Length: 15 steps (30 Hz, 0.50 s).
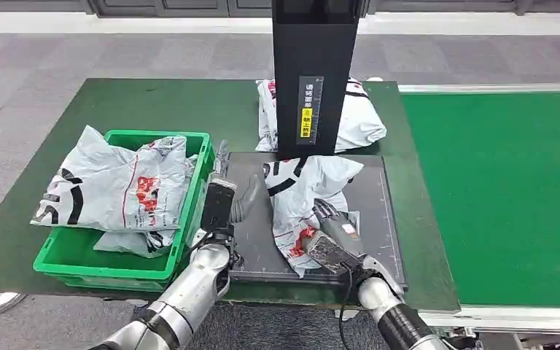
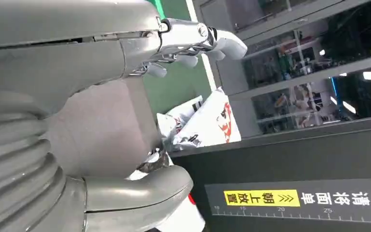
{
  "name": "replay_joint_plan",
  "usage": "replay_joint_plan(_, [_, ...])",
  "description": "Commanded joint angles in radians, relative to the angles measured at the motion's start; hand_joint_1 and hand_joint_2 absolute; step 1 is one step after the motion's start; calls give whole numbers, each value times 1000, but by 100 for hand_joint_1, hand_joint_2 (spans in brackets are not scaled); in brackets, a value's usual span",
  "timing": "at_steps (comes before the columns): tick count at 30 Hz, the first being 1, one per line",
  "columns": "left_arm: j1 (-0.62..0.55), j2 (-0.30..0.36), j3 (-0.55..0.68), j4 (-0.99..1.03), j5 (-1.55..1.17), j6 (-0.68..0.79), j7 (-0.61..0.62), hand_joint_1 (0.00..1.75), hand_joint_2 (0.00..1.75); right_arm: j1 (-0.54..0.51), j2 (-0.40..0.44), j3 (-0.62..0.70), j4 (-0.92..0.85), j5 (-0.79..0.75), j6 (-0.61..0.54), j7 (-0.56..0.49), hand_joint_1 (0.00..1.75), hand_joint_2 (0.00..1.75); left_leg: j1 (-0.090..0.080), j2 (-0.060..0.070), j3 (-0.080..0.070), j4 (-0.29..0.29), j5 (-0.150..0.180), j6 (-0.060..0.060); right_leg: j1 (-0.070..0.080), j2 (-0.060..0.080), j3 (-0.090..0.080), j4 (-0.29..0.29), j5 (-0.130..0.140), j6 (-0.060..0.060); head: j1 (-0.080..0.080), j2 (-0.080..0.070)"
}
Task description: Moved the parcel from conveyor to table for the left to box.
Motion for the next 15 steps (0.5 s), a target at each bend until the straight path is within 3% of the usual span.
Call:
replay_joint_plan(1, [-15,31,4,-10,-9,7,4,0,175,49,24,-139,-138,-66,-84,-45,0,0,0,1,1,-1,-1,0,1,0,1,-1,0,0,0,0])
replay_joint_plan(5, [-15,30,3,-12,-11,11,4,0,175,52,23,-146,-145,-73,-90,-50,0,0,0,1,2,-1,-1,0,1,0,2,-2,0,0,0,0])
replay_joint_plan(9, [0,33,-16,-47,-17,31,4,0,175,87,36,-210,-236,-149,-211,-129,0,0,0,1,3,-2,-1,0,1,0,3,-2,0,0,0,0])
replay_joint_plan(15, [11,45,-50,-93,-14,58,4,0,175,85,27,-257,-277,-357,-246,-197,0,0,0,0,1,0,0,1,0,0,1,-1,0,0,0,0])
